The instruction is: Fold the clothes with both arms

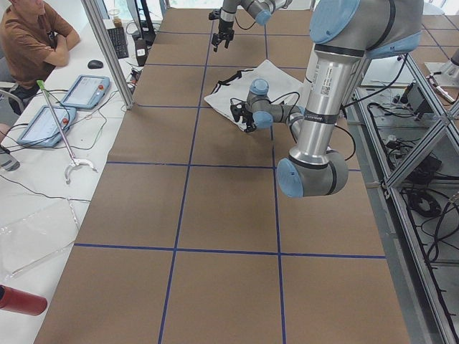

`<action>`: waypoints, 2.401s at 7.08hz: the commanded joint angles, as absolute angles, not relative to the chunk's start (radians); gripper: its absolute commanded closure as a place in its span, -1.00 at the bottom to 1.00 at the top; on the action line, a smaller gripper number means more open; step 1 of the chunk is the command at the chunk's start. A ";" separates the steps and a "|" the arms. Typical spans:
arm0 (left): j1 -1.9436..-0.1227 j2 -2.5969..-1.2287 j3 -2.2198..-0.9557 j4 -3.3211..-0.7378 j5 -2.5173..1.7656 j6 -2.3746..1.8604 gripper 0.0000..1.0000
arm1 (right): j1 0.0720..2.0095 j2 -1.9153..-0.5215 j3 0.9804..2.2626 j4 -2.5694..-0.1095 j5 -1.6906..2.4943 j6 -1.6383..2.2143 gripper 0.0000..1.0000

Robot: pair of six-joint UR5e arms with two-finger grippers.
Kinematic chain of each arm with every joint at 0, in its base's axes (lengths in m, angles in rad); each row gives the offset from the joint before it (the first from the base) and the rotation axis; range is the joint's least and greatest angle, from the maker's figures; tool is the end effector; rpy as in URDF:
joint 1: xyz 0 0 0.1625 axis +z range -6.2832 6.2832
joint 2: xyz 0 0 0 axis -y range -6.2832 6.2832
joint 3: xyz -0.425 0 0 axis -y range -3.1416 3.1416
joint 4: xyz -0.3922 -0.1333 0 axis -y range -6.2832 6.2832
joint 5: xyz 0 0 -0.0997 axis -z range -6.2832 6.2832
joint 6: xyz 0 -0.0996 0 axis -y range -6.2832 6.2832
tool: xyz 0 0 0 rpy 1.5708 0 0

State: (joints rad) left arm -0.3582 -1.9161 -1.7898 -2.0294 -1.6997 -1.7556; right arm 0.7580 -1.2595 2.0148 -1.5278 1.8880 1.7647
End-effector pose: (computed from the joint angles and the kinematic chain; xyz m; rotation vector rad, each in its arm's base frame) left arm 0.5304 -0.3272 0.3190 -0.0288 1.0364 -0.4281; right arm -0.3314 -0.4545 0.2929 -0.0698 -0.8658 0.7668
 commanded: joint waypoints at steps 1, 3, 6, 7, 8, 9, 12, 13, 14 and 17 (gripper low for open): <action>-0.360 -1.914 -1.787 -2.025 -1.698 -1.753 0.89 | 0.753 -1.258 2.010 -1.528 1.888 1.769 -1.00; -0.409 -1.927 -1.818 -1.916 -1.698 -1.738 1.00 | 0.746 -1.256 2.000 -1.528 1.888 1.772 -1.00; -0.631 -2.026 -1.722 -1.930 -1.700 -1.556 1.00 | 0.746 -1.255 2.006 -1.526 1.893 1.770 -1.00; -0.700 -2.172 -1.546 -1.939 -1.700 -1.543 1.00 | 0.742 -1.250 2.013 -1.525 1.890 1.770 -1.00; -0.763 -2.265 -1.382 -2.060 -1.701 -1.542 1.00 | 0.733 -1.243 2.005 -1.496 1.887 1.766 -1.00; -0.782 -2.305 -1.233 -2.198 -1.700 -1.501 1.00 | 0.720 -1.243 2.003 -1.476 1.884 1.775 -1.00; -0.827 -2.433 -1.012 -2.333 -1.703 -1.482 1.00 | 0.700 -1.243 2.003 -1.425 1.882 1.781 -1.00; -0.827 -2.436 -0.994 -2.357 -1.707 -1.480 1.00 | 0.687 -1.243 2.003 -1.424 1.882 1.784 -1.00; -0.827 -2.434 -0.997 -2.362 -1.707 -1.426 0.05 | 0.666 -1.233 2.003 -1.424 1.882 1.790 -1.00; -0.831 -2.332 -1.191 -2.318 -1.843 -1.427 -0.03 | 0.481 -1.136 1.949 -1.436 1.837 1.917 -1.00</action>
State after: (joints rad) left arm -0.8311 -2.3970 -1.0895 -2.3418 -1.7869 -1.4272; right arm 0.5622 -1.1802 1.9828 -1.4328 1.8691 1.8605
